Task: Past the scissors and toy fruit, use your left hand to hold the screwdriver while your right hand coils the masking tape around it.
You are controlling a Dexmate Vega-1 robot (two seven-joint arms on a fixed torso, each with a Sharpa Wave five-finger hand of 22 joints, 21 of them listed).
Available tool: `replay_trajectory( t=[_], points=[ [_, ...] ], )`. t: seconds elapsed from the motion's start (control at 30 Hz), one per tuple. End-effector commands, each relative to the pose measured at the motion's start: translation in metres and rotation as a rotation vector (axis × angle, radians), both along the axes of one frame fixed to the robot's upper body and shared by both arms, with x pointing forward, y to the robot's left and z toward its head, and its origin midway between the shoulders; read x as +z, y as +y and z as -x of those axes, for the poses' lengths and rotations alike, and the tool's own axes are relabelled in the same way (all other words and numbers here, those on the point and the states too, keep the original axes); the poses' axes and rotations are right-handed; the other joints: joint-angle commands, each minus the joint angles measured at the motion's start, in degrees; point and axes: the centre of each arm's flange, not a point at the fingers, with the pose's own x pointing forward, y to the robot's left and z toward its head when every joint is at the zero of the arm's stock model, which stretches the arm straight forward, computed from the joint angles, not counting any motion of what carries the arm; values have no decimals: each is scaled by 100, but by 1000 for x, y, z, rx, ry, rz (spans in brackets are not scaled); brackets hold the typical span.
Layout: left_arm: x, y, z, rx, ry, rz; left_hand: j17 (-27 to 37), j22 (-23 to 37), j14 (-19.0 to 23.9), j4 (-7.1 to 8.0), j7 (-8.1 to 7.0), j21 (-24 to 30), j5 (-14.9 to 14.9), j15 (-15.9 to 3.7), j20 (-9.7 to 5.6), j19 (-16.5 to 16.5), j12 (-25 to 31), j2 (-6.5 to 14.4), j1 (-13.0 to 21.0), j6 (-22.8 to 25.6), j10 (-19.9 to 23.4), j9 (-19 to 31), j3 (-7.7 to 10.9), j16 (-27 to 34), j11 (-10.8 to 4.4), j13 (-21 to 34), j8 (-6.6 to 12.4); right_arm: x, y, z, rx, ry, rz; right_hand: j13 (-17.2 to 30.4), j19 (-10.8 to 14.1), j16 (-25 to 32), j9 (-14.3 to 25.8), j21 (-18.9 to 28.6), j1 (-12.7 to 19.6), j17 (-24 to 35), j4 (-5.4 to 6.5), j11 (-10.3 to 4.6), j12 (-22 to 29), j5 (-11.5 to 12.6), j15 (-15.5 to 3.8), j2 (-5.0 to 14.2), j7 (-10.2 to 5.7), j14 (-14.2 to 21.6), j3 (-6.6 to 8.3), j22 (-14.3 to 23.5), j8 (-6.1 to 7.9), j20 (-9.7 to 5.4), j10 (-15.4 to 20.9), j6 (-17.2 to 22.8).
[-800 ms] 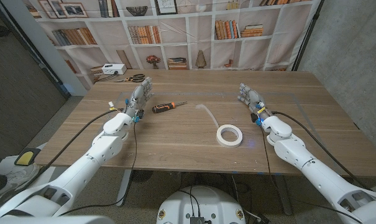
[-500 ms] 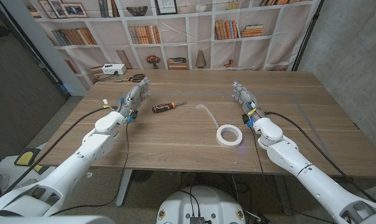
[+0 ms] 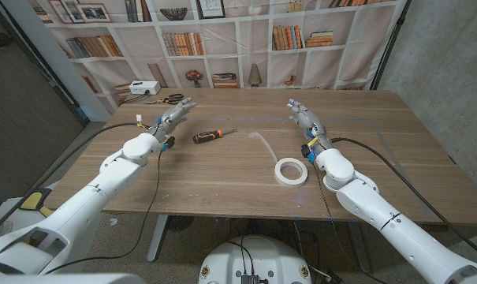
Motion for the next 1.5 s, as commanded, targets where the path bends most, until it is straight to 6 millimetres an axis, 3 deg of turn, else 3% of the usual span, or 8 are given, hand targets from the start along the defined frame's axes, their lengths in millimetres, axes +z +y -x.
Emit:
replay_trajectory(
  t=[0.03,0.2,0.8,1.23,1.37,1.5],
  points=[
    [19,-20,9,149,15,-242,14,21,256,-81,32,82,-13,-67,-14,174,92,-47,85,243,201,28,29,60,7,20,87,-7,5,23,-11,-32,77,6,59,48,7,44,27,13,-37,-18,57,-34,7,50,-1,67,25,33,52,36,66,57],
    [25,-30,16,189,29,-332,24,16,553,-148,212,126,-17,-195,-25,298,182,-73,254,633,485,47,71,98,-32,41,176,-8,3,32,-11,-54,85,5,72,64,7,51,27,13,-39,-7,65,-37,14,64,-6,99,23,33,50,50,91,64],
    [32,-61,51,384,101,-650,47,7,765,-210,268,134,-56,-381,-42,342,247,-138,564,923,693,68,120,120,-117,90,230,-8,6,63,15,-123,169,2,117,106,7,75,21,19,-47,31,99,-47,21,90,-1,187,4,34,51,72,201,112],
    [34,-85,56,472,177,-805,61,6,722,-182,273,160,-70,-385,-10,416,214,-138,676,825,628,76,117,83,-139,114,156,-19,-7,68,19,-127,146,1,125,119,7,79,21,18,-54,27,109,-49,19,96,7,216,-3,34,55,81,241,140],
    [36,-93,56,498,183,-856,66,3,787,-207,344,193,-65,-447,-18,510,218,-82,868,920,658,81,170,93,-162,130,175,-21,-10,71,17,-132,145,0,130,119,7,81,21,18,-57,27,109,-50,21,97,6,217,-6,34,54,84,246,144],
    [38,-100,53,515,198,-901,70,-2,841,-239,311,221,-69,-500,-56,593,226,-85,1031,964,696,84,201,102,-221,140,183,-23,-13,73,14,-134,140,-1,136,121,7,84,20,17,-59,28,108,-52,22,97,3,223,-11,34,54,90,250,151]
  ],
)
